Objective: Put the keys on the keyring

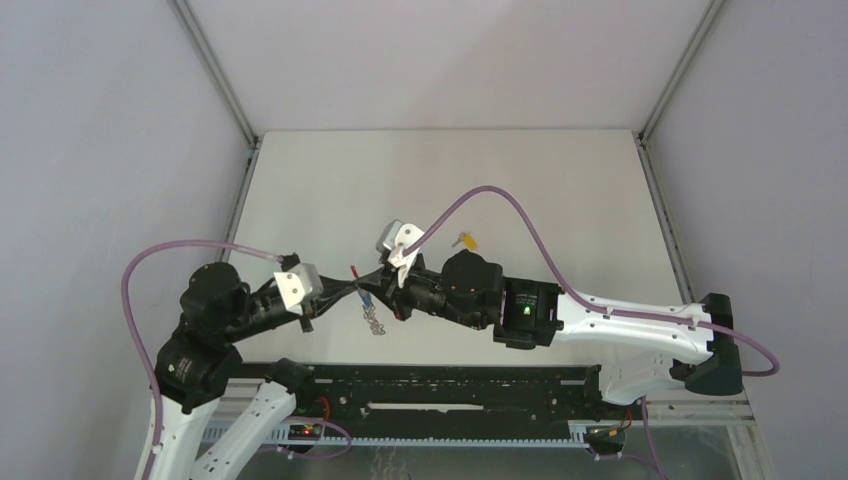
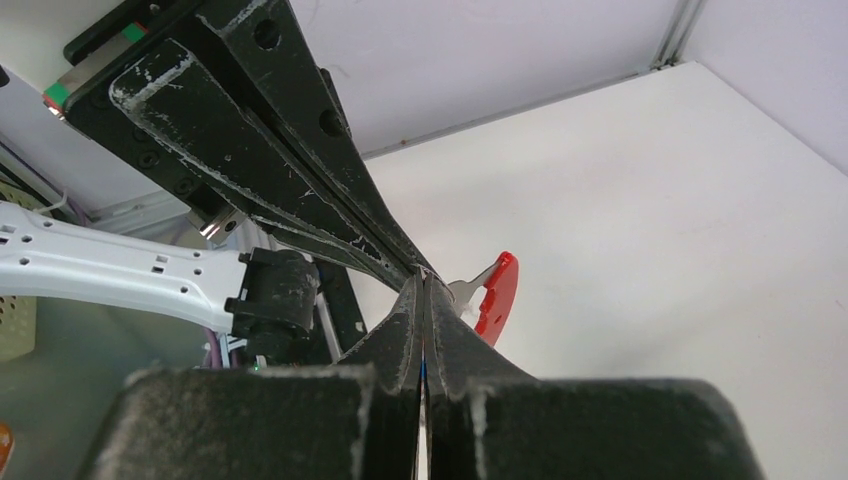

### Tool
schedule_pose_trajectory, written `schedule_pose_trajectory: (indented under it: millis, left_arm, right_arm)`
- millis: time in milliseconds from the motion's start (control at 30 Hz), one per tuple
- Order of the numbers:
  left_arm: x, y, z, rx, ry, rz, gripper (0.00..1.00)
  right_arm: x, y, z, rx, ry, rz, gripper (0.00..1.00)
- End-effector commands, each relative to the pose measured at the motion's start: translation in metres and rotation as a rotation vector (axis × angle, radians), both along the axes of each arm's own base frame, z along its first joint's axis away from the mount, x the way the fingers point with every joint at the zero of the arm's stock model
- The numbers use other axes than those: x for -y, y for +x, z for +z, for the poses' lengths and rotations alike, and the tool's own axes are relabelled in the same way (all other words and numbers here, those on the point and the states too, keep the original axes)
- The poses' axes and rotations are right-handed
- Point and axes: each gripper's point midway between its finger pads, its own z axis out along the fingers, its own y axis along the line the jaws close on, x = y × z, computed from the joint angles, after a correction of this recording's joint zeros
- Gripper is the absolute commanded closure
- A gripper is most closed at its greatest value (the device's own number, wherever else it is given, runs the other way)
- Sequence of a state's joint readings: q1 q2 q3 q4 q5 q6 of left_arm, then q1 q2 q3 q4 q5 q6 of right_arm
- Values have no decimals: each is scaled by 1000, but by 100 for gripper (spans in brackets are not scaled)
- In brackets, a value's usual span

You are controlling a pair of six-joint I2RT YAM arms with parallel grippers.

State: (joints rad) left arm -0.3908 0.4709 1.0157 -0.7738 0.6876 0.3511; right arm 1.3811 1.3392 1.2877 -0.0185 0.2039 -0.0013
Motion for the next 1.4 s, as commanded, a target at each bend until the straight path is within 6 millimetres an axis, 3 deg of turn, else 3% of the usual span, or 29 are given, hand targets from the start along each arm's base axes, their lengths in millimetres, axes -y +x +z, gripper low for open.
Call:
schedule_pose_trajectory:
  millis: [0,900,1367]
  left_arm:
    - [0,-10,23,83,-24,-29,100]
    - [1,-16,32,121,-48,-50,100]
    - [1,-16,32,138,-53,-51,100]
  right_arm:
    - [0,9,16,-15,54,-54,100]
    - [15,31,-1,-139,27,-127,100]
    - [20,27,-7,-218,62,-69,100]
